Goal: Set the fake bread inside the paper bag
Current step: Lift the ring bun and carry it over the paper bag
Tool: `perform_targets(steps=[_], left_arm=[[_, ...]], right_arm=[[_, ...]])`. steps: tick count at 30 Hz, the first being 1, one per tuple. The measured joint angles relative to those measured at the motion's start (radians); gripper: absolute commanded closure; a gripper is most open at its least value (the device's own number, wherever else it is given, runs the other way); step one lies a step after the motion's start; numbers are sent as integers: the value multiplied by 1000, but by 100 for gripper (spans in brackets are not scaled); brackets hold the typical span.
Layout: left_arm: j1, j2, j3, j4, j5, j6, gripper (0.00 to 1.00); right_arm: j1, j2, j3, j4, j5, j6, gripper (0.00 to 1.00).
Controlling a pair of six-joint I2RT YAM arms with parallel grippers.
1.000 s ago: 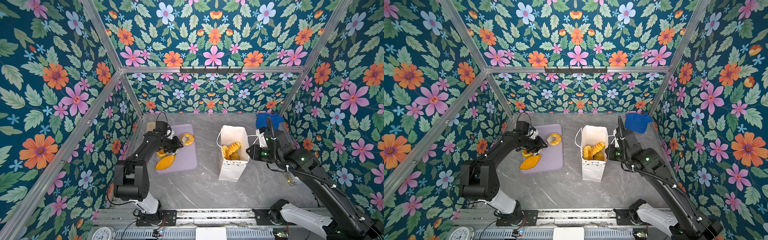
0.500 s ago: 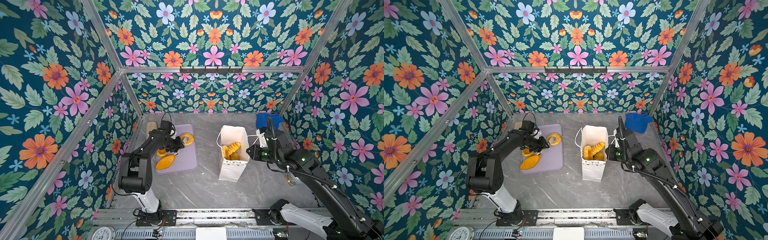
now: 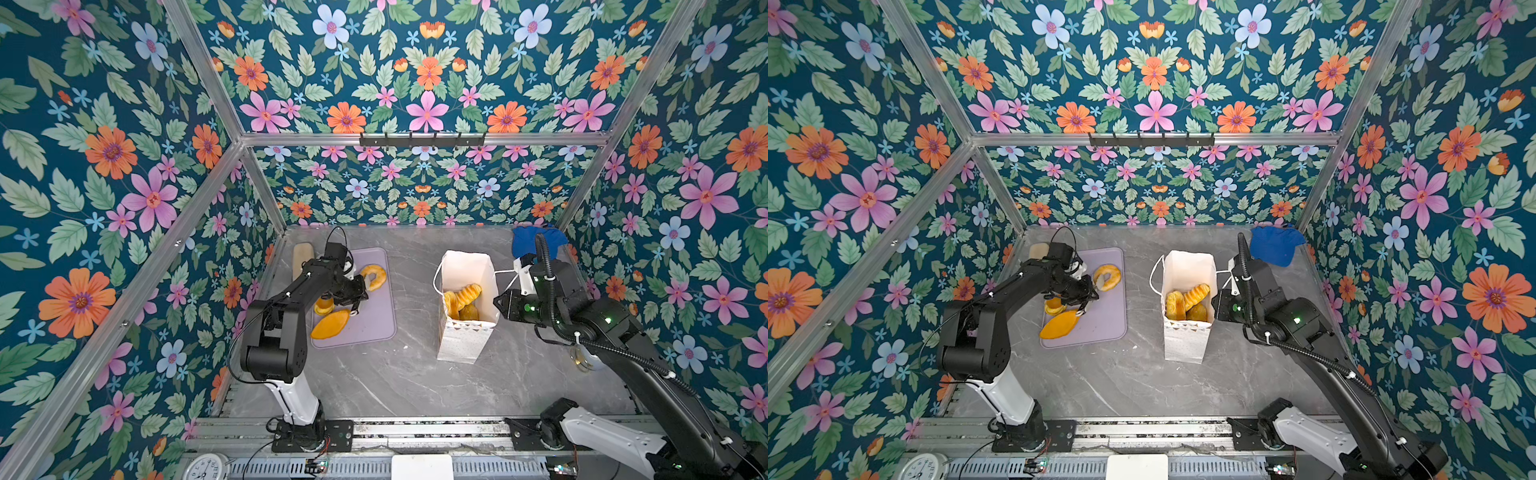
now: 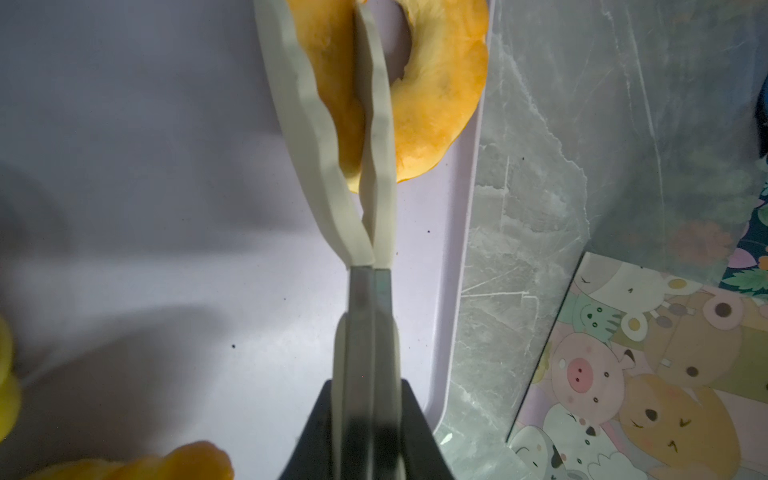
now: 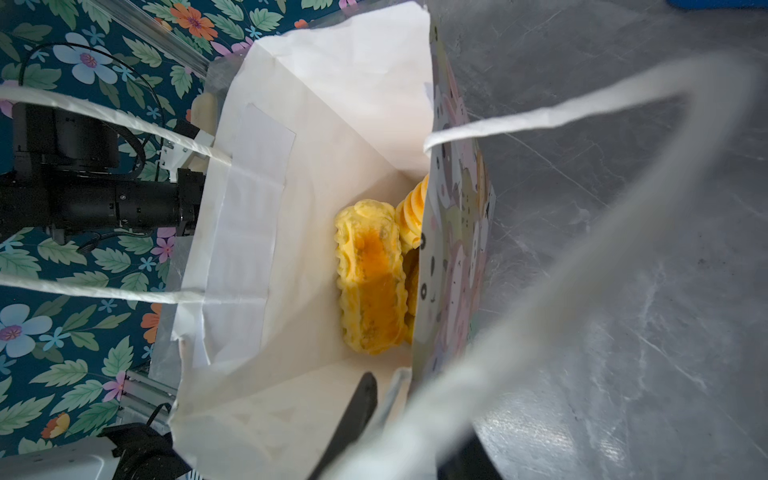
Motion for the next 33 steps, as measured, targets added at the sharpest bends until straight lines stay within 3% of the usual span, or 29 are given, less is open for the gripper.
perform_targets(steps=[8,22,33], left_arm=[[-2,-67,-3,-27,-31,0,100],[-2,-320,40,-110,-106,1,100],[-2,-494,96,-71,-17,14,100]], right_arm=[[0,-9,2,-2,7,0,75],[0,-7,5,-2,7,0,74],[0,4,14,-1,-4,0,74]])
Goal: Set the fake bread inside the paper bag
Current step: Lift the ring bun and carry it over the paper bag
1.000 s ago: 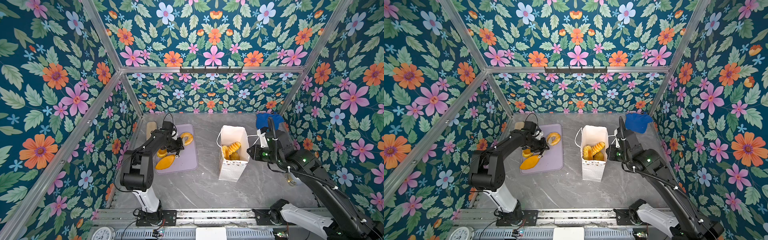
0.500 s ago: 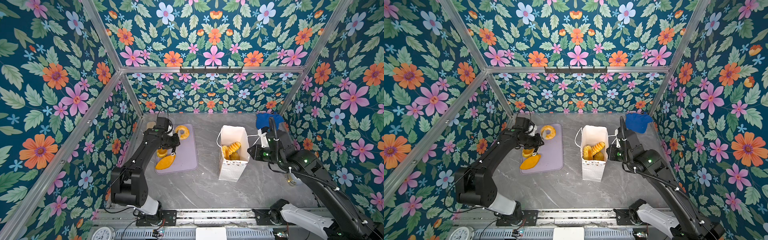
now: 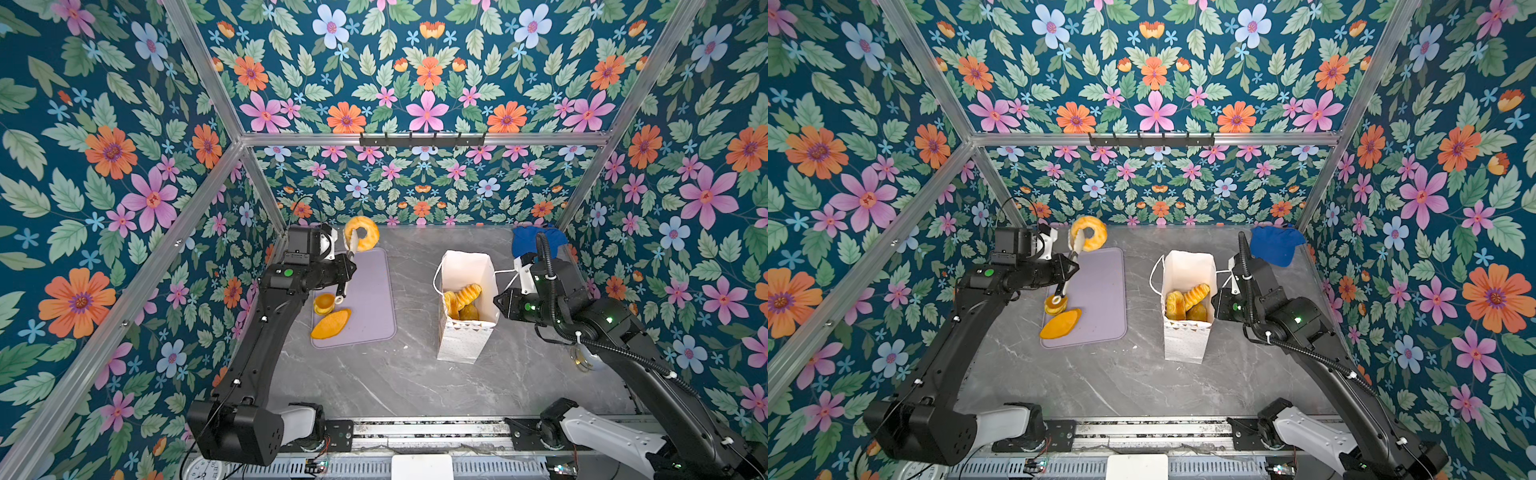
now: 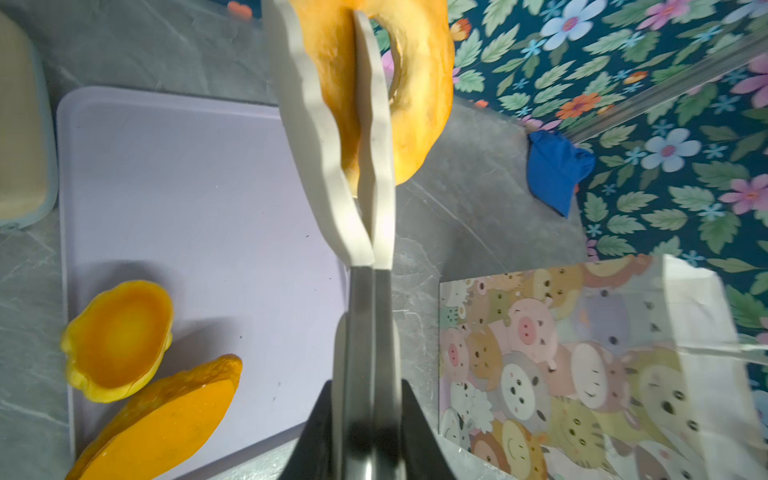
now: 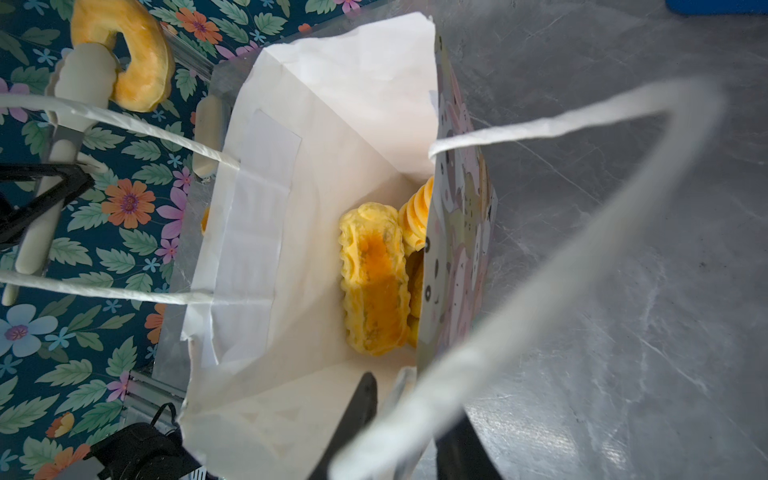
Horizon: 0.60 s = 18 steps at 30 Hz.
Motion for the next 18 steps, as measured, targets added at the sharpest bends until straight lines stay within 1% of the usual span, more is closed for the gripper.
perform_targets(steps=[4,7,12,18], left_arm=[[0,-51,5,60,76,0,100],[-2,-87,3,122,160,-5,100],[-7,-129,-16,234,301,-54,100],[-39,-153,-24,335,409,-108,100]], right_arm=[[0,0,4,0,0,0,75],[0,0,6,0,0,0,75],[0,6,8,0,-1,0,75],[0,10,17,0,-8,0,75]])
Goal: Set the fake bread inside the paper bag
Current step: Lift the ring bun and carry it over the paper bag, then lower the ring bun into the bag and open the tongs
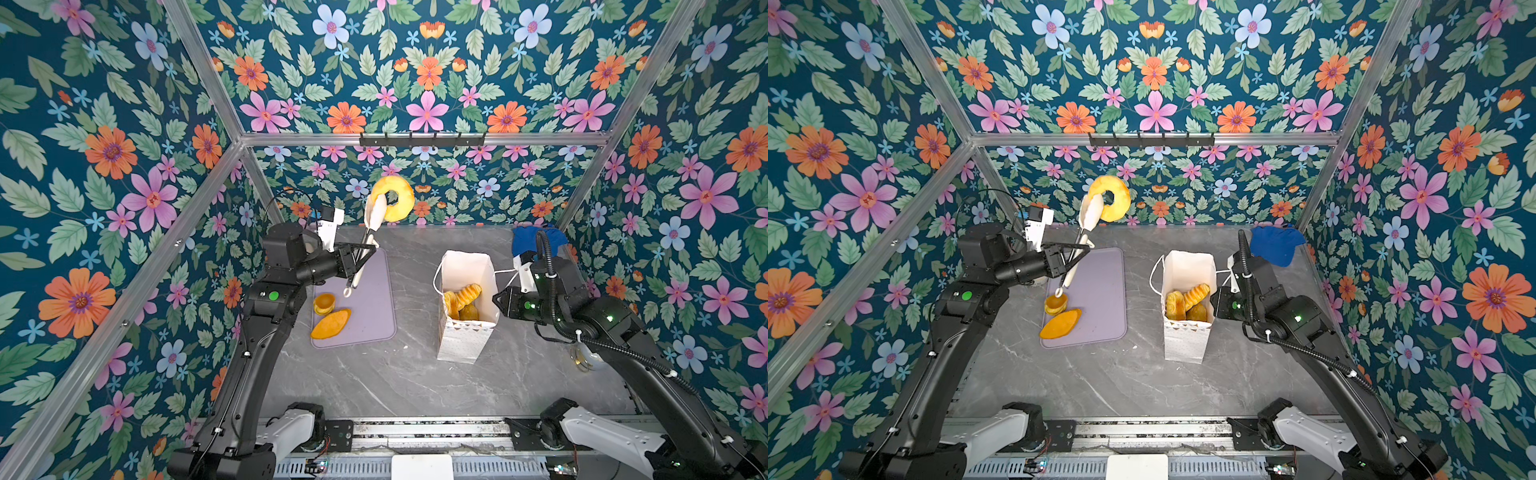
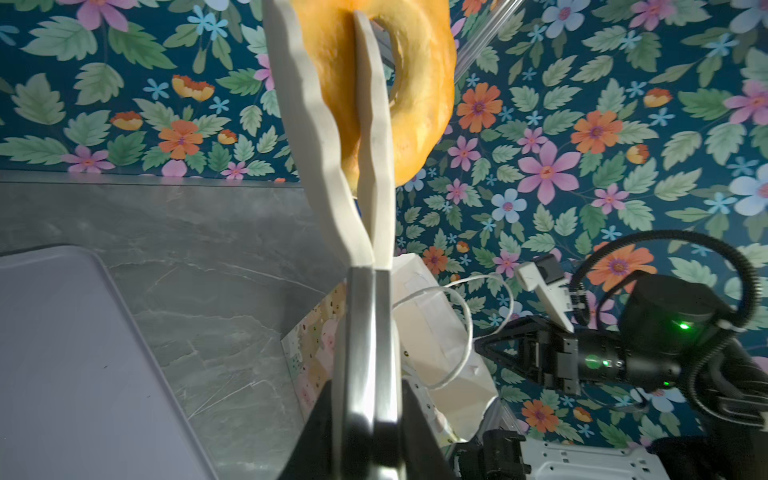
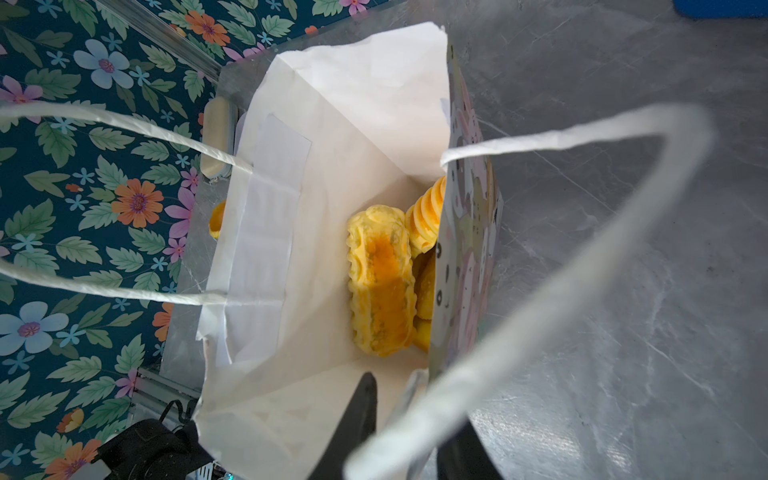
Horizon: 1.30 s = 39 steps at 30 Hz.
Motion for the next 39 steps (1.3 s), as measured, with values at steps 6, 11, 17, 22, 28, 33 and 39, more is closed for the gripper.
perform_targets(steps=[6,11,17,22,28,33,39], left_arm=[[-81,-3,27,52,47,-45,100],[-181,4,54,51,38,-47,100],[-347,38,73,-24,-93,1,100],[-486,84,89,-109,-237,46,100],[-594,141,126,-207,-393,91,100],[-663,182,167,-285,-486,117,100],[-687,187,183,-353,-545,135,100]], right_arm=[[0,0,0,0,0,0,75],[0,0,0,0,0,0,75],[0,-3,2,-7,6,0,75],[0,-18,5,-32,12,0,75],[-1,-38,4,-50,19,0,75],[-1,-46,2,-56,20,0,75],[-1,-46,0,-59,20,0,75]])
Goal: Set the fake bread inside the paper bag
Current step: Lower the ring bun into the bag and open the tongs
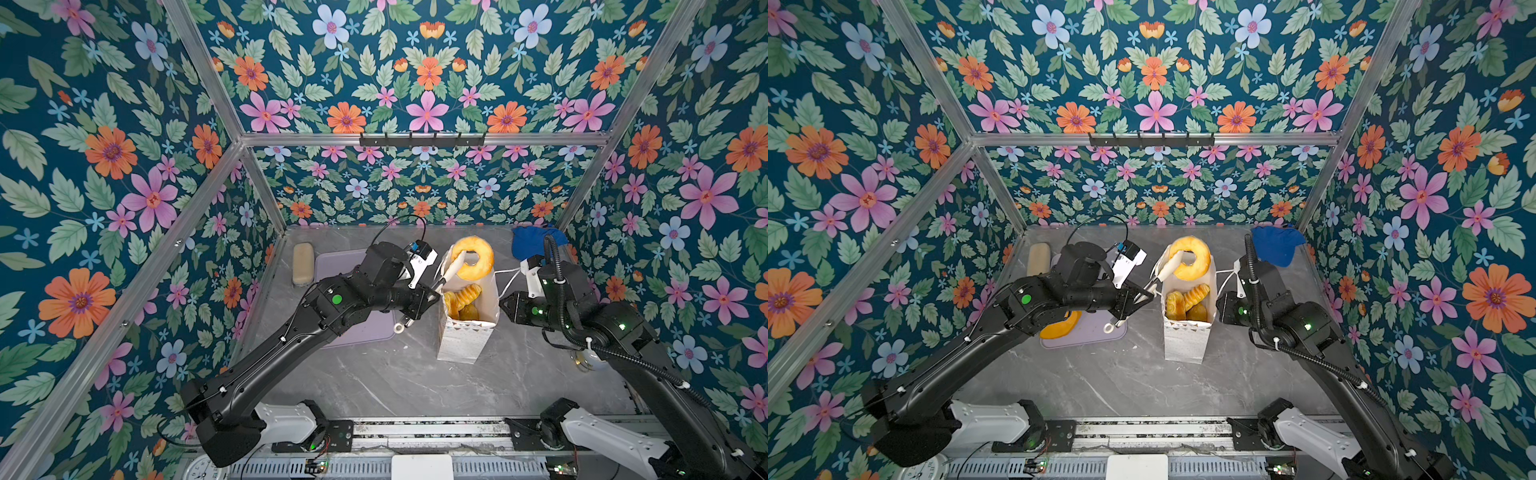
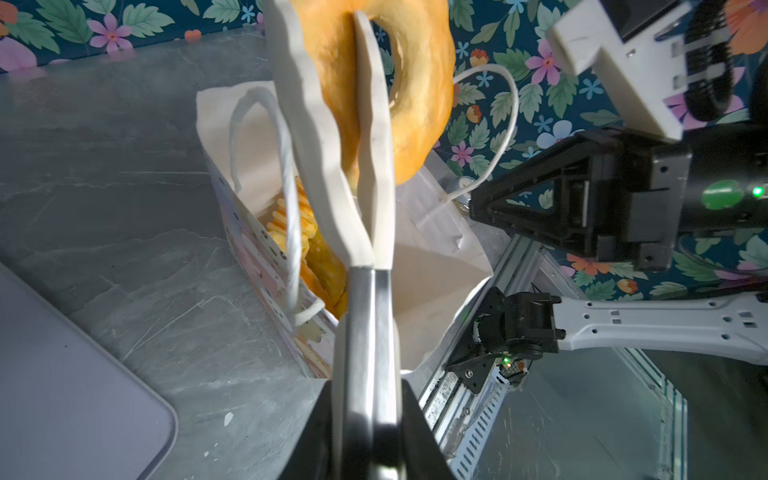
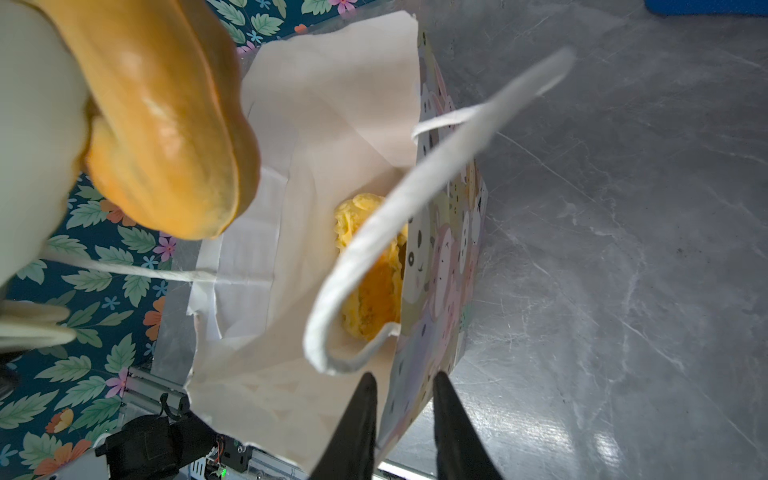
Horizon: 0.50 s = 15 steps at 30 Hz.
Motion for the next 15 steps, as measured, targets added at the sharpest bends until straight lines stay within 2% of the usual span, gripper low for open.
perform_targets(steps=[15], left_arm=[[-57,72,58,-121,-37,14,99]], right_arm=[[0,1,0,0,0,3,75]])
